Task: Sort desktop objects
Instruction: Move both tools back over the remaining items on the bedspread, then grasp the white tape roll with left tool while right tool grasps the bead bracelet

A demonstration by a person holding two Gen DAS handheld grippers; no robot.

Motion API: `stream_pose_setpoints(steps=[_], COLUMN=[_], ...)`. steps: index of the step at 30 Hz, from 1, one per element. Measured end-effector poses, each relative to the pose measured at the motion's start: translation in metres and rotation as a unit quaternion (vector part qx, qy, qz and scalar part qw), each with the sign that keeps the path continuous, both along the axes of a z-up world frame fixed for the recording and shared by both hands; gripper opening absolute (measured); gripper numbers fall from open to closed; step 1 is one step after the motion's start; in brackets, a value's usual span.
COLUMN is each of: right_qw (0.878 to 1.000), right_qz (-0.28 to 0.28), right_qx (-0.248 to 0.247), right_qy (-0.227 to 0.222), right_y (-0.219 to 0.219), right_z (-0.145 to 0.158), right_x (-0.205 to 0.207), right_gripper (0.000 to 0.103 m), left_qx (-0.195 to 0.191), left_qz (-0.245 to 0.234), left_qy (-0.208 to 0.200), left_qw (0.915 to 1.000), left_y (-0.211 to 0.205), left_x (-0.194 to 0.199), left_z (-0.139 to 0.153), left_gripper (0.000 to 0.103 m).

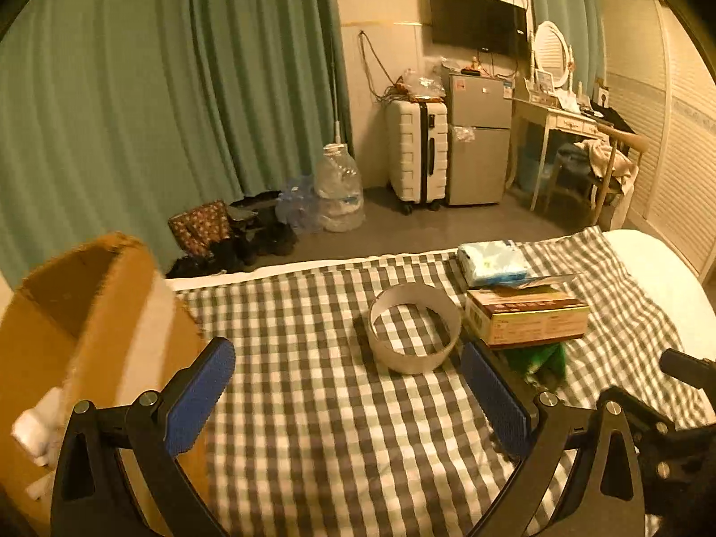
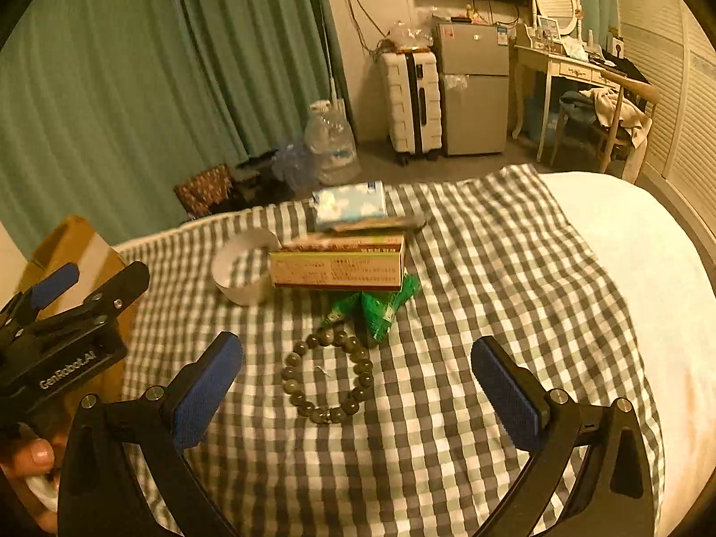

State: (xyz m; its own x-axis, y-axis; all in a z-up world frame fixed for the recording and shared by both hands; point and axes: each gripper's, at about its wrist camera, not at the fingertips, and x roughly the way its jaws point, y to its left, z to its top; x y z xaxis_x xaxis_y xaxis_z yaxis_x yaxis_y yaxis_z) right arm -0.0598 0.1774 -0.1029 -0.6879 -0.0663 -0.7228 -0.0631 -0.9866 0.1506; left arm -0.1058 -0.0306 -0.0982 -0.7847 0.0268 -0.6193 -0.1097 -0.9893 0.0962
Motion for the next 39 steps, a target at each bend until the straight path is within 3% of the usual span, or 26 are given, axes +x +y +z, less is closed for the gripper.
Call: stream_pose_setpoints(steps=[4, 6, 14, 17, 21, 23, 24, 25, 27, 28, 30, 32, 35, 39], right_qw=[1.000, 0.999, 0.997, 0.997, 0.996, 0.996, 0.996, 0.996, 0.996, 0.996, 0.996, 0.997, 0.997, 0.997], right_qz=[0.012, 0.017, 0.028, 0.028, 0.038, 0.037, 0.037, 0.037, 0.032, 0.030, 0.032, 0.034, 0.036, 0.034], right_qx=[0.021, 0.030, 0.030, 0.026, 0.059, 0.063, 0.065, 0.066, 0.069, 0.070, 0.070, 0.062, 0.056, 0.039], right_qy=[-0.011, -0.014, -0.062, -0.073, -0.058, -0.050, -0.048, -0.048, -0.046, -0.045, -0.042, -0.043, -0.048, -0.056], right_y=[-0.005, -0.005, 0.005, 0.006, 0.002, 0.001, 0.000, 0.000, 0.001, 0.002, 0.001, 0.004, 0.010, 0.021], right_z=[-0.018, -0.027, -0.072, -0.082, -0.088, -0.091, -0.092, -0.092, -0.092, -0.091, -0.090, -0.087, -0.082, -0.075], right_x=[-0.010, -0.013, -0.033, -0.036, -0.031, -0.026, -0.025, -0.024, -0.020, -0.018, -0.015, -0.012, -0.008, -0.002], right_gripper=[0.103, 0.102, 0.085, 0.085, 0.085, 0.085, 0.085, 0.081, 0.071, 0.063, 0.051, 0.030, 0.012, 0.011], left_qx=[-0.008, -0.030, -0.041, -0.040, -0.019, -0.006, 0.005, 0.007, 0.002, -0.008, -0.013, -0.004, 0.006, -0.003], left_qz=[0.006, 0.014, 0.026, 0.027, 0.033, 0.018, 0.006, -0.002, -0.024, -0.028, -0.031, -0.032, -0.025, -0.025], left_qy=[-0.034, -0.072, -0.104, -0.140, -0.120, -0.122, -0.124, -0.124, -0.119, -0.112, -0.108, -0.114, -0.119, -0.104], left_qw=[0.9994, 0.9968, 0.9934, 0.9890, 0.9920, 0.9923, 0.9922, 0.9922, 0.9927, 0.9933, 0.9936, 0.9930, 0.9926, 0.9943], left_y=[0.001, 0.004, 0.010, 0.013, 0.009, 0.009, 0.011, 0.013, 0.022, 0.026, 0.029, 0.031, 0.028, 0.029], left_x=[-0.031, -0.051, -0.078, -0.088, -0.077, -0.071, -0.068, -0.065, -0.056, -0.050, -0.042, -0.041, -0.041, -0.031], left_z=[-0.025, -0.041, -0.069, -0.088, -0.092, -0.090, -0.087, -0.086, -0.083, -0.083, -0.083, -0.081, -0.072, -0.053], left_gripper=[0.103, 0.103, 0.103, 0.103, 0.101, 0.085, 0.069, 0.049, 0.024, 0.017, 0.016, 0.015, 0.011, 0.009])
